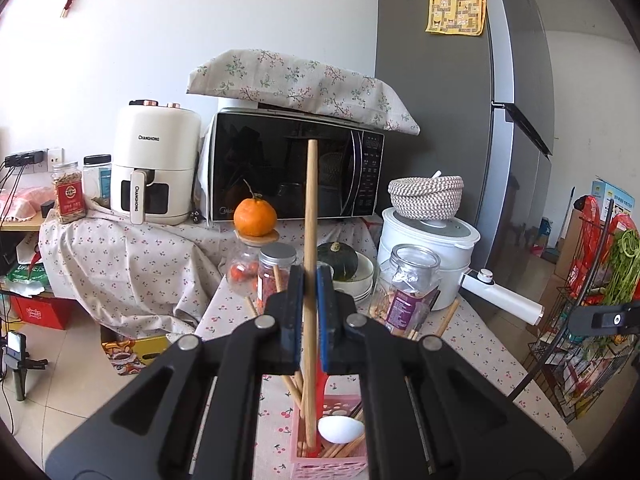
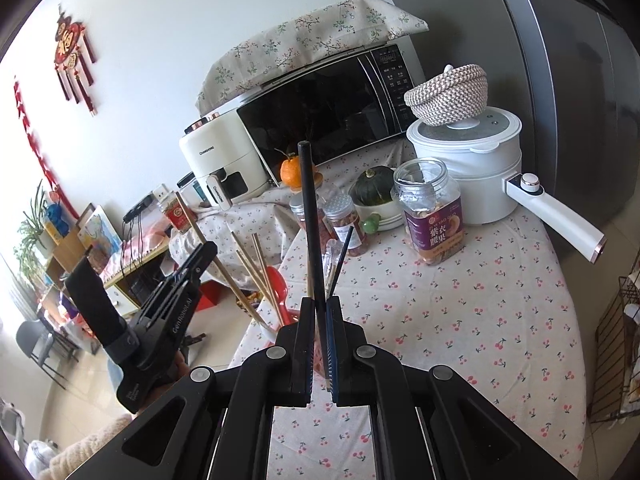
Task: Organize utensils
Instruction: 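Carry both chopsticks to the pink basket while the left gripper drops its wooden chopstick in, then lower the black chopstick into the pink basket and open the right gripper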
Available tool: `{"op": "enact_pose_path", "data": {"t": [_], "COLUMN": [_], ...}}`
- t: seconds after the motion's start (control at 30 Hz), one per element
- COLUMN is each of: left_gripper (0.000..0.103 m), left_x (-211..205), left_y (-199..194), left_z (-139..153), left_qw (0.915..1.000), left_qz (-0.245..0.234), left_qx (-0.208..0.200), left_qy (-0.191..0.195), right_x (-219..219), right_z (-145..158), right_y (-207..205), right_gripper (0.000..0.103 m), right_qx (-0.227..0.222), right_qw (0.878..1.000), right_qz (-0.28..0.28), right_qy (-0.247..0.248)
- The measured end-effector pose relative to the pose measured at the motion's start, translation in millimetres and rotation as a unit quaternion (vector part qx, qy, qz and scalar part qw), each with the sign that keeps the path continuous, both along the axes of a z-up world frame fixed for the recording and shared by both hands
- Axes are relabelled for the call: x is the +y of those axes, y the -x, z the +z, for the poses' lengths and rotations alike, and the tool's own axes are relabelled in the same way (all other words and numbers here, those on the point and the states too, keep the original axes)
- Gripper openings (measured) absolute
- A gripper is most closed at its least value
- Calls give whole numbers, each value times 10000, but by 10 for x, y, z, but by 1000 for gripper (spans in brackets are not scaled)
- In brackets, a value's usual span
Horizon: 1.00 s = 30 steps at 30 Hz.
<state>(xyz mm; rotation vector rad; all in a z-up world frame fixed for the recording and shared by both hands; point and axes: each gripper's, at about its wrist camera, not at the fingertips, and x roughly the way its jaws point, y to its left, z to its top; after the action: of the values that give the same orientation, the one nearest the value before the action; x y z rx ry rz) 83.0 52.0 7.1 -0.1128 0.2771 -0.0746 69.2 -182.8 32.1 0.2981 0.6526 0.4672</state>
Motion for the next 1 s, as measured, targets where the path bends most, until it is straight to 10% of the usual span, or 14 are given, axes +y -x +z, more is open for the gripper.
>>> {"op": "enact_pose_path", "data": {"t": [0.2, 0.33, 1.0], "left_gripper": [11, 45, 62], "left_x": [52, 135, 386], "left_y": [-188, -114, 186], "left_z": [-190, -145, -288], "left_qw": [9946, 9929, 9798], "left_qz": [-339, -258, -315], "left_qx": [892, 1026, 1977], "left_qy": [404, 537, 1], "right_x": [103, 174, 661], "right_z": [58, 74, -312], "right_y": [-45, -91, -484], "right_gripper": [5, 5, 7], "right_qx": [-129, -212, -185], "right_qw": [9998, 9993, 9993], "right_qz": [42, 51, 210], "right_qy": [-171, -287, -231]}}
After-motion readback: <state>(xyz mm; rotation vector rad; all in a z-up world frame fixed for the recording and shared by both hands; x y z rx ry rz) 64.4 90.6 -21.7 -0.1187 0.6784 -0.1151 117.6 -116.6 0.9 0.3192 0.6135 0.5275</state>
